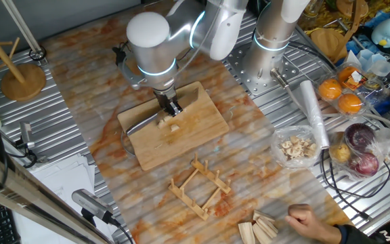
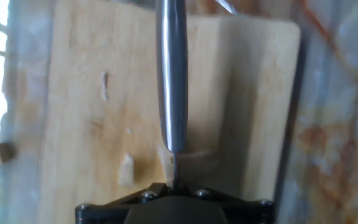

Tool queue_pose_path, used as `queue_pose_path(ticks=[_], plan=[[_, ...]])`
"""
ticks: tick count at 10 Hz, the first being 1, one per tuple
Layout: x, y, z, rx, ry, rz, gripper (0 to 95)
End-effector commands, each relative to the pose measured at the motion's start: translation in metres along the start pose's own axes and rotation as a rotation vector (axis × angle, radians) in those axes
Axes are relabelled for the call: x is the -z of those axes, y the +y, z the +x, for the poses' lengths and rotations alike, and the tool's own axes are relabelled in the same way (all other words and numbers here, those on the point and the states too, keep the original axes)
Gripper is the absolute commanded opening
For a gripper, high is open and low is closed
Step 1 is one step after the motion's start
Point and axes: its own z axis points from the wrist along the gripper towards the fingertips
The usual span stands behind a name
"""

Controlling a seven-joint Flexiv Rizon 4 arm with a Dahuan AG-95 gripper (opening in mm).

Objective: Slice the lotus root

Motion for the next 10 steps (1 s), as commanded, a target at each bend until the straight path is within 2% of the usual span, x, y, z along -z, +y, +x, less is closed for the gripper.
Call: queue_pose_path(ticks=[1, 2, 6, 7, 10], plan=[[0.025, 0.011, 0.009, 0.016, 0.033, 0.015, 0.0], [0.028, 0.011, 0.011, 0.013, 0.031, 0.011, 0.0], [0.029, 0.007, 0.013, 0.020, 0.029, 0.028, 0.0], [0.027, 0.004, 0.012, 0.027, 0.032, 0.046, 0.0], [0.025, -0.006, 0.012, 0.046, 0.021, 0.044, 0.0]])
